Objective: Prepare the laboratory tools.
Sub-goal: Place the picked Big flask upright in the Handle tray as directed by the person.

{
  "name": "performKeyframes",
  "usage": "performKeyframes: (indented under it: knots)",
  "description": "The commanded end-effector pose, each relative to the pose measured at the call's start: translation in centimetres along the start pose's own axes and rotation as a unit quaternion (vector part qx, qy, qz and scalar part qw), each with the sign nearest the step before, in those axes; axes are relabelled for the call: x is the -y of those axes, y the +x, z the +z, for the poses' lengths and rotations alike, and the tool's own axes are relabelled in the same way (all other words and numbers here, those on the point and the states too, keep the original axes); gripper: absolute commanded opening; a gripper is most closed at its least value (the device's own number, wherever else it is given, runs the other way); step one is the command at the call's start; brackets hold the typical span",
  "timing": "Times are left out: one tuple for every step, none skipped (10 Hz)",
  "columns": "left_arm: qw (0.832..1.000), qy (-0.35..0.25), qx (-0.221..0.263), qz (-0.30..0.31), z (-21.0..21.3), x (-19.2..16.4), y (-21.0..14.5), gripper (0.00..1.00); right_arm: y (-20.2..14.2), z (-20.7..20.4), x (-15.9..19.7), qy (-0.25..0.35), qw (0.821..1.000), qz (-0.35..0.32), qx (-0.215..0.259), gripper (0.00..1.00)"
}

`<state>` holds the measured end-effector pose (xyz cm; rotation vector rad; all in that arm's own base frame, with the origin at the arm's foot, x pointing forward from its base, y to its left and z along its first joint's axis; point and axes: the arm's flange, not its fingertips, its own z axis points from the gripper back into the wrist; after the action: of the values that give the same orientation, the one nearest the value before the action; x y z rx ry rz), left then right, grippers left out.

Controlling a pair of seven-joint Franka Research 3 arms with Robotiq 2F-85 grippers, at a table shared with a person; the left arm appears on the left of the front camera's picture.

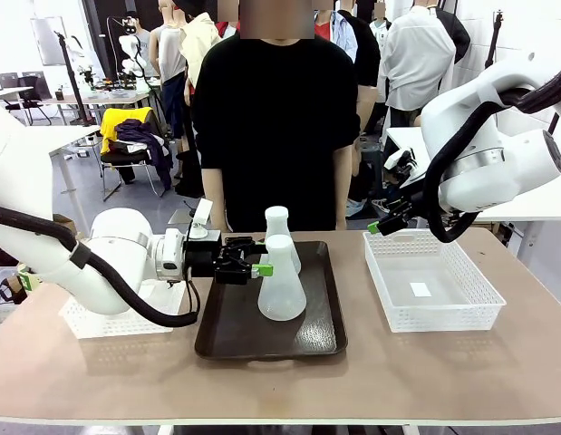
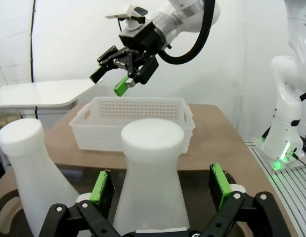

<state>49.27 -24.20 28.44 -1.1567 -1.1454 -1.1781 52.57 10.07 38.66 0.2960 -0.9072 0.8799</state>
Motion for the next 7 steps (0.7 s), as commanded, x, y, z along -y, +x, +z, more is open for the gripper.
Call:
performKeyframes:
  knots:
    - [1.000,0.001,-0.025,0.008,0.41,0.33,0.77,1.00,0.09,-0.13,0.19,0.000,1.000,0.004,-0.002,1.00]
    - [0.999,0.019,-0.026,0.019,0.52,0.20,0.83,1.00,0.09,-0.13,0.19,0.000,1.000,0.004,-0.002,1.00]
    - [0.998,0.023,-0.046,0.041,0.60,-0.20,0.90,1.00,0.09,-0.13,0.19,0.000,1.000,0.004,-0.002,1.00]
    - [1.000,0.008,-0.016,0.005,0.54,-0.05,0.28,1.00,0.09,-0.13,0.19,0.000,1.000,0.004,-0.002,1.00]
    - [1.000,0.008,-0.016,0.005,0.54,-0.05,0.28,1.00,0.09,-0.13,0.19,0.000,1.000,0.004,-0.002,1.00]
    - [1.000,0.008,-0.016,0.005,0.54,-0.05,0.28,1.00,0.09,-0.13,0.19,0.000,1.000,0.004,-0.002,1.00]
    - [1.000,0.008,-0.016,0.005,0.54,-0.05,0.28,1.00,0.09,-0.13,0.19,0.000,1.000,0.004,-0.002,1.00]
